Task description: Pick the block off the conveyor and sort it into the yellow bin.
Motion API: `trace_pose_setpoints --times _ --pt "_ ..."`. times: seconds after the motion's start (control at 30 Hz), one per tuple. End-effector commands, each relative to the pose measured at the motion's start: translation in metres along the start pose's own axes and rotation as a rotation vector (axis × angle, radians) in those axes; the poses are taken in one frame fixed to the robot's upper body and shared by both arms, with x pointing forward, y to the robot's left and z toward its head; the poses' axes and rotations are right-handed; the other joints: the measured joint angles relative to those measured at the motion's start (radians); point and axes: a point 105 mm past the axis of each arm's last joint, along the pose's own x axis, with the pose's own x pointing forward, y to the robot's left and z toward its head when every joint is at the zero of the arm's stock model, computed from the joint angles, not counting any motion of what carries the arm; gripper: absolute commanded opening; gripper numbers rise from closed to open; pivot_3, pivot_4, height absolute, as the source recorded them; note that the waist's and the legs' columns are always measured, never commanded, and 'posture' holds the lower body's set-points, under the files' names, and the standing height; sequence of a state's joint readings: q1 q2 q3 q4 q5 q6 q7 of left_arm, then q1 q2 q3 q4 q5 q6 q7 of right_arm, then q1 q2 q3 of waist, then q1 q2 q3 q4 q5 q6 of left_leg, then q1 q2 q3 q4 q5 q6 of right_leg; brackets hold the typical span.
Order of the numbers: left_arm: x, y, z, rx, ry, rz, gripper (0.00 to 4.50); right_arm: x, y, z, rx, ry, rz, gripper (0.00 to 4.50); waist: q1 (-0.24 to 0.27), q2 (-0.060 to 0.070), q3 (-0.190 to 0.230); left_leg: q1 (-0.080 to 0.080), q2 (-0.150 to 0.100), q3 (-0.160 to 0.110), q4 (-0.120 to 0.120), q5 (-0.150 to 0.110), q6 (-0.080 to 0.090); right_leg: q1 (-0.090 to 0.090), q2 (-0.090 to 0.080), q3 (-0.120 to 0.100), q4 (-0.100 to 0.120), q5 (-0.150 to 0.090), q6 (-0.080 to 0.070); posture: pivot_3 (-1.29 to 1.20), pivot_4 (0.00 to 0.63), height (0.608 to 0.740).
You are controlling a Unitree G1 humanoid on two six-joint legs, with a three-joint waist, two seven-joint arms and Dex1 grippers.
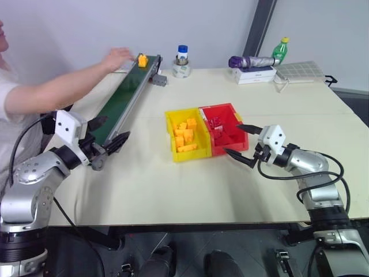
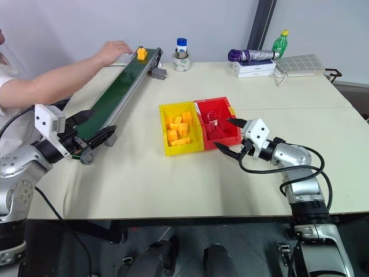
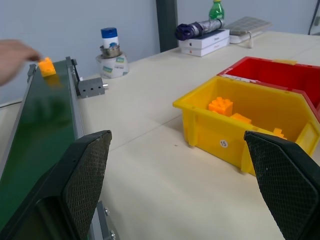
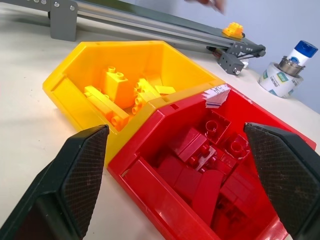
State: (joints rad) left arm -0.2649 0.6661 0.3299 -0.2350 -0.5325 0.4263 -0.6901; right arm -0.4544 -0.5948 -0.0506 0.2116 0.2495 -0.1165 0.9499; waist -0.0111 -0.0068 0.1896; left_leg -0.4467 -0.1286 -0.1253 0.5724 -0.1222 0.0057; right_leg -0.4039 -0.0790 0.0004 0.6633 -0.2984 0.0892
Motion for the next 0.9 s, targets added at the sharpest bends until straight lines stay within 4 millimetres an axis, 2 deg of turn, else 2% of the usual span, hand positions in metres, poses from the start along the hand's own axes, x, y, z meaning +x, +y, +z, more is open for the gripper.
trace_pose_setpoints --times 0.03,0.3,0.47,0.63,0.9 --pt "0.001 -0.002 0.013 0.038 -0.048 -0.012 4.48 -0.002 -0.008 0.014 -0.048 -0.041 -0.022 4.5 0.0 0.0 0.0 0.0 0.0 0.0 0.0 0.0 0.0 0.0 0.0 0.0 0.0 0.0 0.0 0.0 0.15 0.74" --pt "-0.004 0.005 0.022 0.053 -0.082 0.048 4.48 -0.002 -0.007 0.014 -0.046 -0.043 -0.026 4.5 0.0 0.0 0.0 0.0 0.0 0.0 0.0 0.0 0.0 0.0 0.0 0.0 0.0 0.0 0.0 0.0 0.15 0.74" --pt "-0.018 0.021 0.026 0.098 -0.149 0.258 4.48 -0.003 -0.007 0.013 -0.044 -0.044 -0.028 4.5 -0.001 0.0 0.0 0.0 0.0 0.0 0.0 0.0 0.0 0.0 0.0 0.0 0.0 0.0 0.0 0.0 0.15 0.74" --pt "-0.041 0.031 0.02 0.125 -0.181 0.493 4.48 -0.003 -0.006 0.013 -0.043 -0.044 -0.027 4.5 0.001 0.0 0.0 0.0 0.0 0.0 0.0 0.0 0.0 0.001 0.0 0.0 0.0 0.0 0.0 0.0 0.15 0.74" --pt "-0.064 0.027 -0.009 0.064 -0.119 0.669 4.48 -0.001 -0.007 0.013 -0.041 -0.047 -0.023 4.5 0.004 0.0 0.0 0.0 0.0 0.0 0.0 0.0 0.0 0.005 0.0 0.0 0.0 0.0 0.0 0.0 0.15 0.74"
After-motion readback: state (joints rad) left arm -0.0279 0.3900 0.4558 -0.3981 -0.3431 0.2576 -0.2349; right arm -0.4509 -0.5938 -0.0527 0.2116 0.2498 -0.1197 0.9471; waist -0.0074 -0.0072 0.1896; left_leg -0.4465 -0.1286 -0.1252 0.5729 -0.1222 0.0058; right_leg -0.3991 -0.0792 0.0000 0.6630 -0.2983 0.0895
